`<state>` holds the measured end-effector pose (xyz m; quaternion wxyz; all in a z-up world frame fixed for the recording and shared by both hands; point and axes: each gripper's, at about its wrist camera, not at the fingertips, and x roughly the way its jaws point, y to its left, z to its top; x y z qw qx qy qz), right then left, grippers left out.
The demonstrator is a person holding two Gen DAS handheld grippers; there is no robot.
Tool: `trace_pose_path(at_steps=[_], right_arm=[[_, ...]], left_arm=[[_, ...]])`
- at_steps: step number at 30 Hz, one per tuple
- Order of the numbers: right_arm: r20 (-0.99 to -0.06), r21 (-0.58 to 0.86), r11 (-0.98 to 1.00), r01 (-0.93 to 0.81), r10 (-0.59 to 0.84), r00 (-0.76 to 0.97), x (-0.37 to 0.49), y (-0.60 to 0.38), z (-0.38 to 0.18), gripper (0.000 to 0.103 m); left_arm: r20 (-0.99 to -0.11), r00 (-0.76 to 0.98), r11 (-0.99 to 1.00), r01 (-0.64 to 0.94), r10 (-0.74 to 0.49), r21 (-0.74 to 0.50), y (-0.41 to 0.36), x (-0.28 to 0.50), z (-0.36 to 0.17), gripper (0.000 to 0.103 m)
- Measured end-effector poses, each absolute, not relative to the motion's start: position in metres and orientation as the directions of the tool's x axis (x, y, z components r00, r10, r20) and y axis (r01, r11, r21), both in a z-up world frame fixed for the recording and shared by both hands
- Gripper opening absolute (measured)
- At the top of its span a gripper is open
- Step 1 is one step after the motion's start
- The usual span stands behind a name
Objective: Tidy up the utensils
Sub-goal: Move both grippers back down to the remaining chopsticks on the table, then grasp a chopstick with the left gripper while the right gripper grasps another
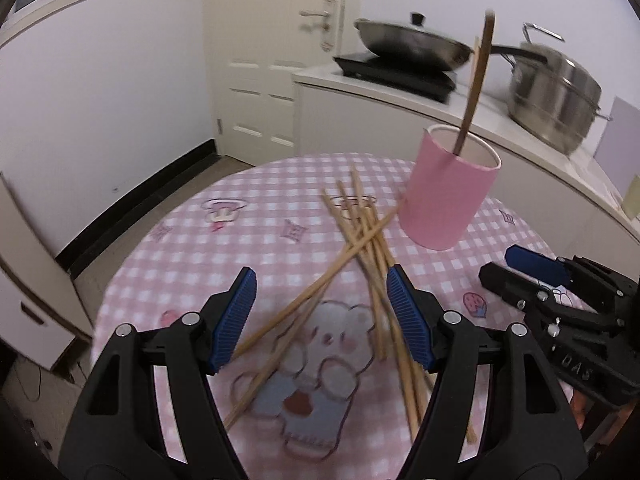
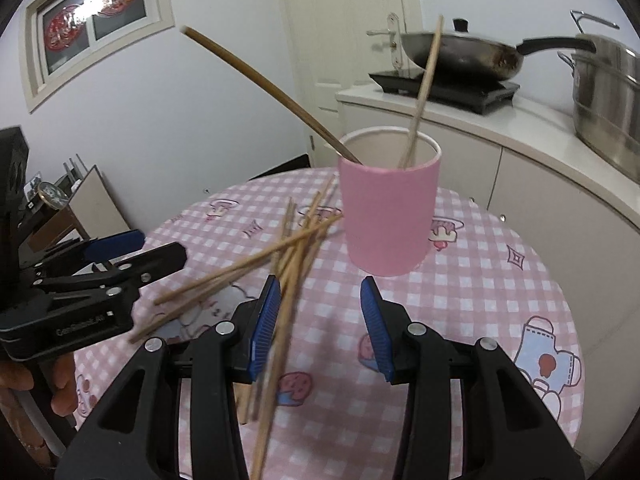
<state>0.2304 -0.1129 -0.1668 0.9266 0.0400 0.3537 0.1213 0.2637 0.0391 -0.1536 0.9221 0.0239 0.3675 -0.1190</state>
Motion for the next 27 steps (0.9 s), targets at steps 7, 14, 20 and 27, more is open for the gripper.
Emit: trace_pose_path(at_steps=[7,14,20,27], right_arm=[[-0.664,0.178,0.968,-0.179,0.253,0.703,0.243,-0.124,-0.183,0.039],[-0.674,0.198,0.962,-0.186,0.272,0.687,0.256,-0.126,-0.191,0.039],[-0.676,0.206,0.959,-0.197,0.285,0.679,0.261,-0.124,-0.194,0.039],[-0.684,0.205,0.954,-0.217,0.298,0.666,0.261,-0.116,-0.195,0.039]], left_arm=[[-0.713,0.672,0.954,0.301,-0.202,0.013,0.009,0.301,-0.174,0.058],[-0.751,0.632,0.943,0.331,-0.189,0.042,0.000,0.324,-0.196,0.053],[-0.778,0.598,0.934,0.355,-0.195,0.038,-0.005,0.335,-0.204,0.028],[-0.773,0.598,0.943,0.333,-0.211,0.000,0.006,0.334,-0.200,0.006]])
